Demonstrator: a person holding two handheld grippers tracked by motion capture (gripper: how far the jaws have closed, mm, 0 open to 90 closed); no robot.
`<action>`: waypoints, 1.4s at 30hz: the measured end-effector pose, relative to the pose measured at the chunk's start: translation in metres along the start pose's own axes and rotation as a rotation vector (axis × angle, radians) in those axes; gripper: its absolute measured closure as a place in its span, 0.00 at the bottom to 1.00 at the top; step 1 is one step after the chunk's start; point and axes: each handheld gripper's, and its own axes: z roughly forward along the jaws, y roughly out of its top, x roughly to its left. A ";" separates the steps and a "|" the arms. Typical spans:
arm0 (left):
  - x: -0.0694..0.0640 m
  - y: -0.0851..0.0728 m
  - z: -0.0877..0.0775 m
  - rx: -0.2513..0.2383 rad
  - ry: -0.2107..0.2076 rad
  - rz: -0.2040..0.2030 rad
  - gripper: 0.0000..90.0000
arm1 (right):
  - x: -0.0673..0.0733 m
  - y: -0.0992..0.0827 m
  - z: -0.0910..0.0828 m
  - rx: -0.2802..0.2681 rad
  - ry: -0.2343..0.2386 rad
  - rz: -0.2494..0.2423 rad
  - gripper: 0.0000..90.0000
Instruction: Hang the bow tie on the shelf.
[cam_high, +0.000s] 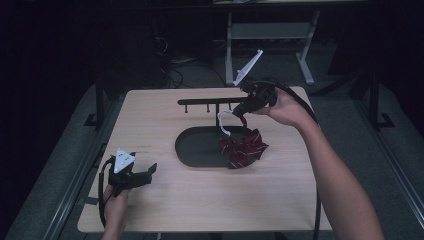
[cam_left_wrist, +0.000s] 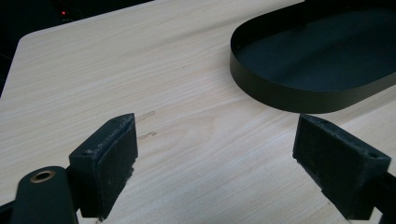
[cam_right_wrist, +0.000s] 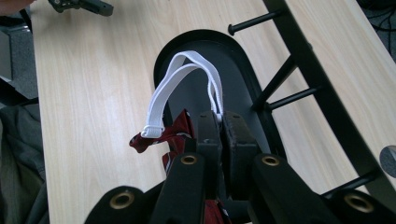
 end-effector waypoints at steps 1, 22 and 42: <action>0.000 0.000 0.000 0.000 0.000 0.000 0.15 | 0.000 0.000 0.000 0.000 0.000 0.000 0.95; 0.001 -0.001 -0.001 -0.007 -0.002 -0.008 0.15 | -0.027 0.012 0.012 0.021 -0.026 0.055 0.95; 0.001 -0.002 -0.001 -0.006 -0.002 -0.010 0.15 | -0.046 0.012 0.020 0.041 -0.050 0.116 0.95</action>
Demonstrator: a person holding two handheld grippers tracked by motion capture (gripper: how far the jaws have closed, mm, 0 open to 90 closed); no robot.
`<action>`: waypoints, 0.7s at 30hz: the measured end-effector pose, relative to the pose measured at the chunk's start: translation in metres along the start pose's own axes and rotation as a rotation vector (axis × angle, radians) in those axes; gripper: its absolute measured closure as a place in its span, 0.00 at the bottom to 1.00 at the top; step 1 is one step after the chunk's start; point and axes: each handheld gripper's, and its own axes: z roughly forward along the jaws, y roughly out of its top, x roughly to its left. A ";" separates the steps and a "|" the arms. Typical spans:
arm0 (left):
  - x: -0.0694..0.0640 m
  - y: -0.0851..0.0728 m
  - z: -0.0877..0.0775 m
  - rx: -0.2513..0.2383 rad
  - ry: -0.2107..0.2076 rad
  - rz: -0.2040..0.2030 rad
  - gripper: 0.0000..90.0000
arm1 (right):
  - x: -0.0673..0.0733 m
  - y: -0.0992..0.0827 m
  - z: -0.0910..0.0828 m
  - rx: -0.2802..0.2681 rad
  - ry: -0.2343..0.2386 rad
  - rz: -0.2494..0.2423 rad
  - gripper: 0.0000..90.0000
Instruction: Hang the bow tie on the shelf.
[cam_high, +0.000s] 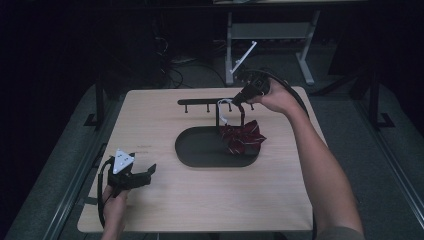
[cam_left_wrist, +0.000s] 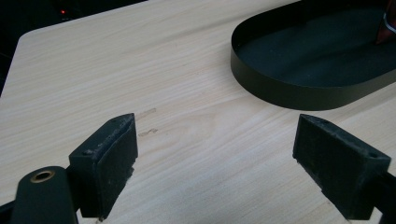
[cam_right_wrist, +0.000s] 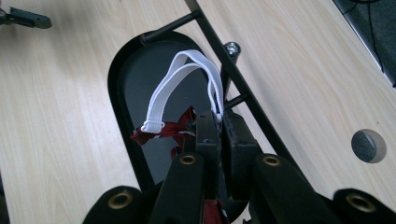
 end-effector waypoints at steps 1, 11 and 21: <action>0.000 0.000 0.000 -0.002 0.000 0.001 0.15 | -0.001 0.000 0.000 0.000 0.000 0.003 0.95; 0.000 0.000 0.000 -0.001 -0.002 0.001 0.15 | -0.004 0.000 0.003 0.000 -0.002 0.014 0.94; 0.001 0.000 0.000 -0.004 -0.002 0.002 0.15 | -0.008 -0.002 0.005 0.021 -0.012 0.025 0.94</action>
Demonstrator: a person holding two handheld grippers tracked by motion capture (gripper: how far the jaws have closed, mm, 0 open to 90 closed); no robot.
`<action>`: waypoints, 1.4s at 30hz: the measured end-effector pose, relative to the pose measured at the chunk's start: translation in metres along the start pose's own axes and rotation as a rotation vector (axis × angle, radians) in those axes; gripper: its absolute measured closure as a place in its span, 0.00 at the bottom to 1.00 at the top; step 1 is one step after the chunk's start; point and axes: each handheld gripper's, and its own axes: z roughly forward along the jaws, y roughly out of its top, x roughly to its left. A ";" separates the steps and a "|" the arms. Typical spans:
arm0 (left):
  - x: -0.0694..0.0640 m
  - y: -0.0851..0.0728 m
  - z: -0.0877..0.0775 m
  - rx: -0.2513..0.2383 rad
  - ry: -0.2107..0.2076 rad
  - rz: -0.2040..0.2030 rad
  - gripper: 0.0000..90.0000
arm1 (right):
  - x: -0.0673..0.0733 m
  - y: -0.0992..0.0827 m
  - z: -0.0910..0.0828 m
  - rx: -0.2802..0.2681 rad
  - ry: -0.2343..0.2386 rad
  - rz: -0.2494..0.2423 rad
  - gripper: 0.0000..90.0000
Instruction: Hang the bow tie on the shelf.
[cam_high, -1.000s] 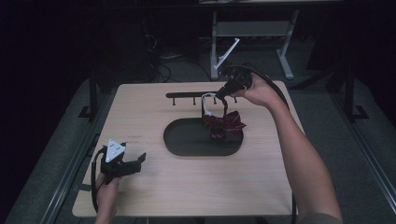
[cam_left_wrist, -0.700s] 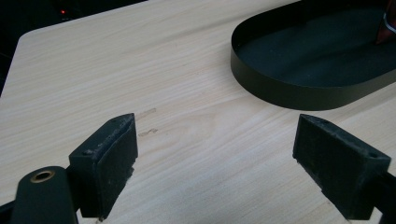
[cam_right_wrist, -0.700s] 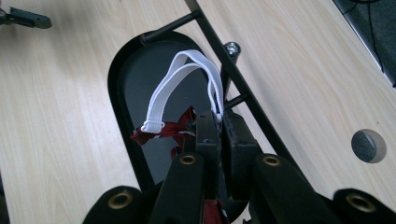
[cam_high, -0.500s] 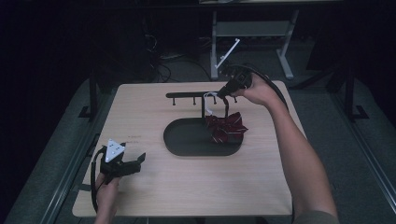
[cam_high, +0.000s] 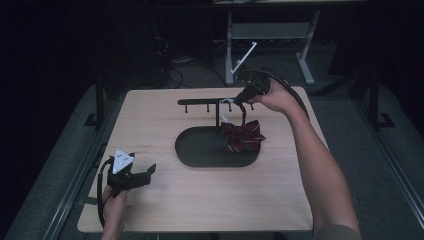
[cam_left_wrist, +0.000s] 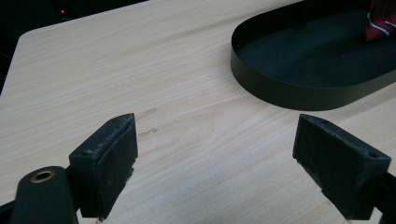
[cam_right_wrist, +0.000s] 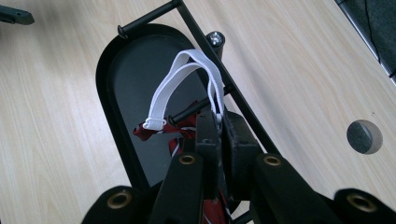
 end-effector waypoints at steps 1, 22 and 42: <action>0.000 0.000 0.000 -0.001 0.001 -0.001 0.15 | -0.001 0.000 0.001 0.001 0.000 0.000 0.94; 0.000 0.000 0.000 -0.003 -0.001 -0.008 0.15 | -0.004 -0.002 0.004 0.029 -0.010 0.020 0.92; -0.002 0.001 0.000 -0.002 -0.002 -0.009 0.15 | -0.003 -0.011 0.003 0.011 0.015 0.021 0.90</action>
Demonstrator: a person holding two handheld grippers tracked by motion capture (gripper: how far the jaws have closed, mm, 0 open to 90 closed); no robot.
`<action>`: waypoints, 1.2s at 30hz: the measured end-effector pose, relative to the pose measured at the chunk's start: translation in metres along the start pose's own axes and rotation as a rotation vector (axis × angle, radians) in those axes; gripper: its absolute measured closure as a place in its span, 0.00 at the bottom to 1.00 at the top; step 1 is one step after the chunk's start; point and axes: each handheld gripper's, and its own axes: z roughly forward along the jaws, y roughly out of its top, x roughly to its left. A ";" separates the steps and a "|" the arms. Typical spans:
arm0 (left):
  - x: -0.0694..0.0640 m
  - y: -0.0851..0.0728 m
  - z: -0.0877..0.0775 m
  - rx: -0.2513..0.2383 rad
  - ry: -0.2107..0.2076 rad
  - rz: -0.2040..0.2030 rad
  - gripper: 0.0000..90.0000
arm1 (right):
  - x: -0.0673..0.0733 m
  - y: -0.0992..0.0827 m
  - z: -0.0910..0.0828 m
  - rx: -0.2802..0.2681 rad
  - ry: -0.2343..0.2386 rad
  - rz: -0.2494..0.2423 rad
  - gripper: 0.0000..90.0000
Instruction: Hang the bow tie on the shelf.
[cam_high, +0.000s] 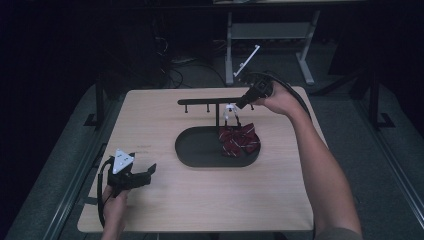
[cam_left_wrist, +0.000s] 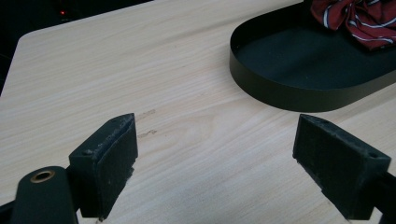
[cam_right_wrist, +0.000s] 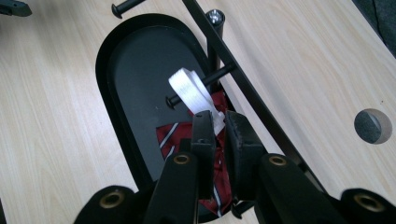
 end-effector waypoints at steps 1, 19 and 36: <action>0.000 0.000 0.000 0.001 0.000 0.003 0.15 | 0.000 -0.001 0.000 -0.002 0.003 0.004 0.90; 0.000 0.000 0.000 0.005 0.001 0.008 0.15 | 0.002 -0.012 -0.005 -0.025 0.031 -0.005 0.82; -0.002 0.000 -0.001 0.007 0.000 0.015 0.15 | 0.004 -0.019 -0.006 -0.040 0.037 -0.010 0.77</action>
